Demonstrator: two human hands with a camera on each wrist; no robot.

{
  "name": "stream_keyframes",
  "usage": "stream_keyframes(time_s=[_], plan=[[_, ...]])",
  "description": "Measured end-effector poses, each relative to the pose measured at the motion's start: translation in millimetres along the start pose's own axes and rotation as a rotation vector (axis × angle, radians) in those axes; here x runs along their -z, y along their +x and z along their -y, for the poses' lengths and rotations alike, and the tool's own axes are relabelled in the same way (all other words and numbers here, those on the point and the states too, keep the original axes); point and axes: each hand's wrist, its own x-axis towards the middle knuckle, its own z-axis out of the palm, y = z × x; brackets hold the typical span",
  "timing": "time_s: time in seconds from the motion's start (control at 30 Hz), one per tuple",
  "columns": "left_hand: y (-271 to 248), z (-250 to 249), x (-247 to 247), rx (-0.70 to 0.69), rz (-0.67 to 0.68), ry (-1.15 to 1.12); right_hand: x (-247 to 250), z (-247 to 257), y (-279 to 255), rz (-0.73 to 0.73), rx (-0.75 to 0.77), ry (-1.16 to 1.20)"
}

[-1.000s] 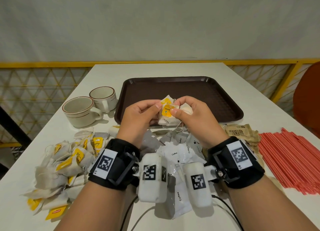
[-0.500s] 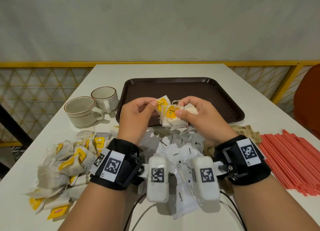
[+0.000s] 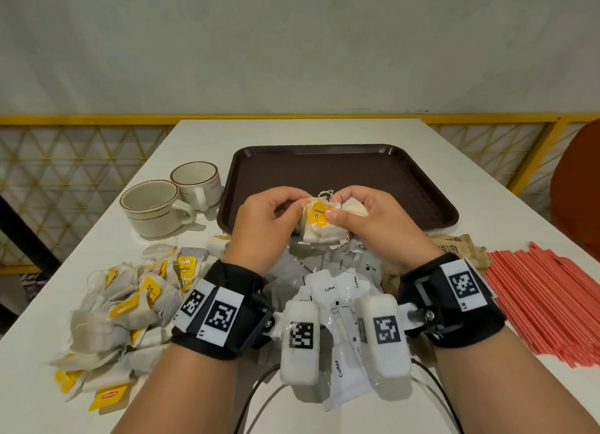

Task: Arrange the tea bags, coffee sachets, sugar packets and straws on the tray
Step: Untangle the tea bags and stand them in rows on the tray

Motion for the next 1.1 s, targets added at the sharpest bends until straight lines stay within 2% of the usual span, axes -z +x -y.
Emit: stream_keyframes(time_s=[0.23, 0.4, 0.6, 0.7, 0.87, 1.0, 1.1], plan=[[-1, -7, 0, 0.062, 0.039, -0.190, -4, -3, 3, -0.108, -0.003, 0.116], [-3, -6, 1, 0.070, 0.071, -0.224, -2, -3, 3, -0.152, 0.003, 0.115], [-2, -5, 3, 0.101, 0.068, -0.250, -3, 1, 2, -0.083, -0.017, 0.072], [-2, -6, 1, 0.072, 0.071, -0.270, -3, 4, 1, -0.092, -0.026, 0.100], [-6, -11, -6, -0.017, 0.200, -0.173, -4, 5, -1, -0.124, -0.044, 0.159], [-4, -8, -7, 0.054, 0.116, -0.172, -4, 5, 0, -0.084, -0.105, 0.212], [-4, -6, -7, 0.063, 0.062, -0.106, -5, 7, 1, -0.089, -0.205, 0.333]])
